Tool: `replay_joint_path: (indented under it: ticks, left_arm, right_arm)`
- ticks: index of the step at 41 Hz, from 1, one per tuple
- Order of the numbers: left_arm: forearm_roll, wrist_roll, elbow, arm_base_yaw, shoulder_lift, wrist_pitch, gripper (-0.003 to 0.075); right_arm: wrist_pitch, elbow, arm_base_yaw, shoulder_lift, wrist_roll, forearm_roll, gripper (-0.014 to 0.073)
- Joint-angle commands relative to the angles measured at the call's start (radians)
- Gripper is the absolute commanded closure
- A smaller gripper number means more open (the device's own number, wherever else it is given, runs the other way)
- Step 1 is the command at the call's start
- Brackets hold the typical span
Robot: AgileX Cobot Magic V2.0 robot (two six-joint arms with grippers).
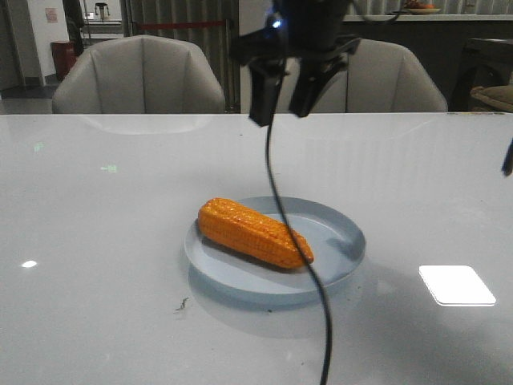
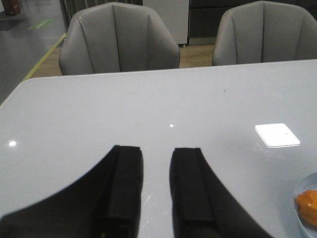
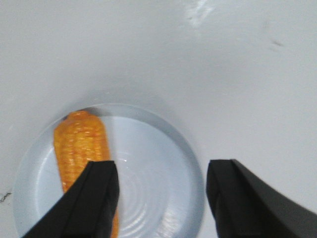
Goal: Place corn on plate with both arms
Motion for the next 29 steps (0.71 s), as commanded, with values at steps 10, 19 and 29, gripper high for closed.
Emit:
replay_joint_path:
  ticks: [10, 19, 29]
  left_arm:
    - [-0.008, -0.006, -0.031, 0.000, -0.004, -0.087, 0.0470]
    - [-0.008, -0.006, -0.031, 0.000, -0.004, -0.087, 0.0470]
    - [-0.008, -0.006, -0.031, 0.000, -0.004, -0.087, 0.0470]
  right_arm:
    - [-0.019, -0.038, -0.285, -0.255, 0.022, 0.086, 0.0095]
    - [-0.097, 0.001, -0.433, -0.402, -0.008, 0.091, 0.0095]
    - [-0.376, 0.294, -0.459, -0.594, -0.028, 0.092, 0.0095]
